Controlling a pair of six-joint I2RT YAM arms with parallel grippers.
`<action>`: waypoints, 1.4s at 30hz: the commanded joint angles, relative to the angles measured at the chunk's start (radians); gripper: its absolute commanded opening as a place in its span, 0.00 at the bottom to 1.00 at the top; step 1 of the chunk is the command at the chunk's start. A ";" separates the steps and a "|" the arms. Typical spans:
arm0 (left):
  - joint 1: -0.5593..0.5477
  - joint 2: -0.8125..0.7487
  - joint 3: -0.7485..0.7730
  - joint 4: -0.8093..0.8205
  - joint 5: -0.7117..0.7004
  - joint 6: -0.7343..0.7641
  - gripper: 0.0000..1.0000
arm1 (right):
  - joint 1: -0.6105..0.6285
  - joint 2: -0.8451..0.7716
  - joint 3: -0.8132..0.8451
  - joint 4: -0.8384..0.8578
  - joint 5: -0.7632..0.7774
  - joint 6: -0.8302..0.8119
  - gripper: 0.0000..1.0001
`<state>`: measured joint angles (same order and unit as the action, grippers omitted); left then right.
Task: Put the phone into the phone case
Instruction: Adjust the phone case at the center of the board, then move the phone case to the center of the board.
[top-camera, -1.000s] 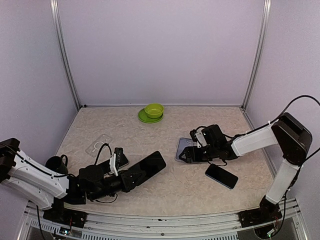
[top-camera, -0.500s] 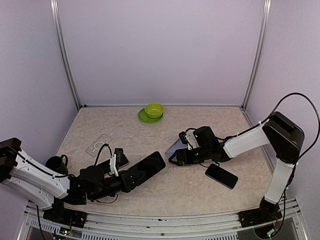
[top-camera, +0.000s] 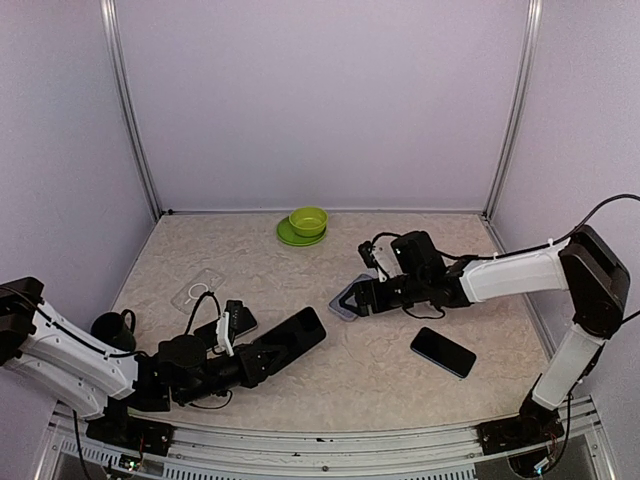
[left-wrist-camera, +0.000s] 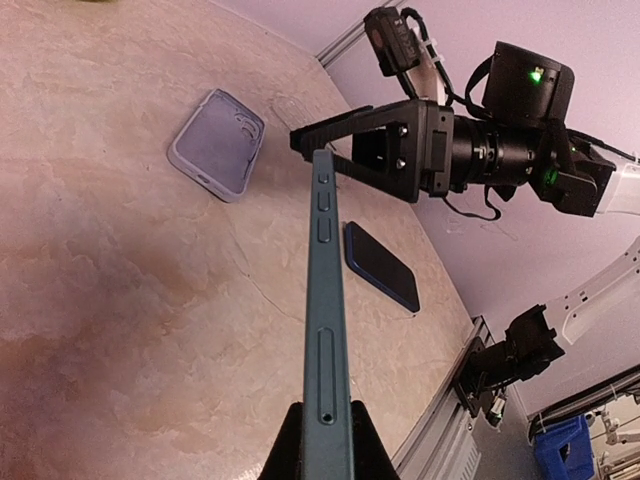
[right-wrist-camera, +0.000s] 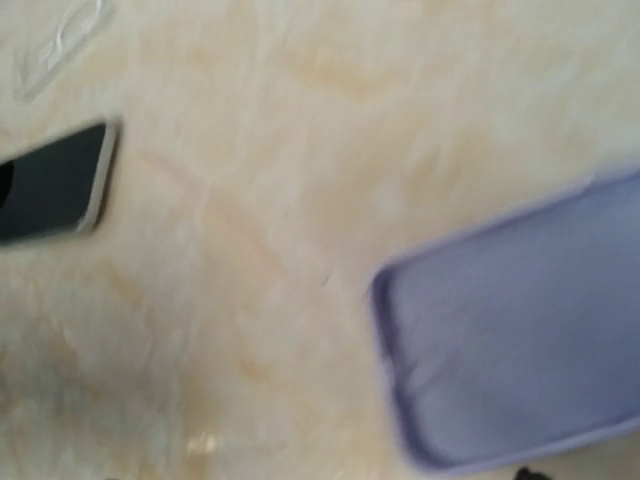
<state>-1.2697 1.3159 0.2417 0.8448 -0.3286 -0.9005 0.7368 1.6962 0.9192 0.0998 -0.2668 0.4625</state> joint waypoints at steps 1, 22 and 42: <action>-0.002 0.007 0.023 0.079 -0.003 0.000 0.00 | -0.046 -0.031 0.050 -0.085 0.085 -0.067 0.83; -0.010 -0.013 0.031 0.039 -0.006 -0.014 0.00 | -0.197 0.295 0.329 -0.177 0.145 -0.175 0.80; -0.007 0.045 0.044 0.063 -0.007 -0.017 0.00 | -0.221 0.370 0.348 -0.160 0.111 -0.228 0.51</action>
<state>-1.2716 1.3537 0.2523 0.8371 -0.3229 -0.9161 0.5228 2.0571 1.2663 -0.0601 -0.1425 0.2478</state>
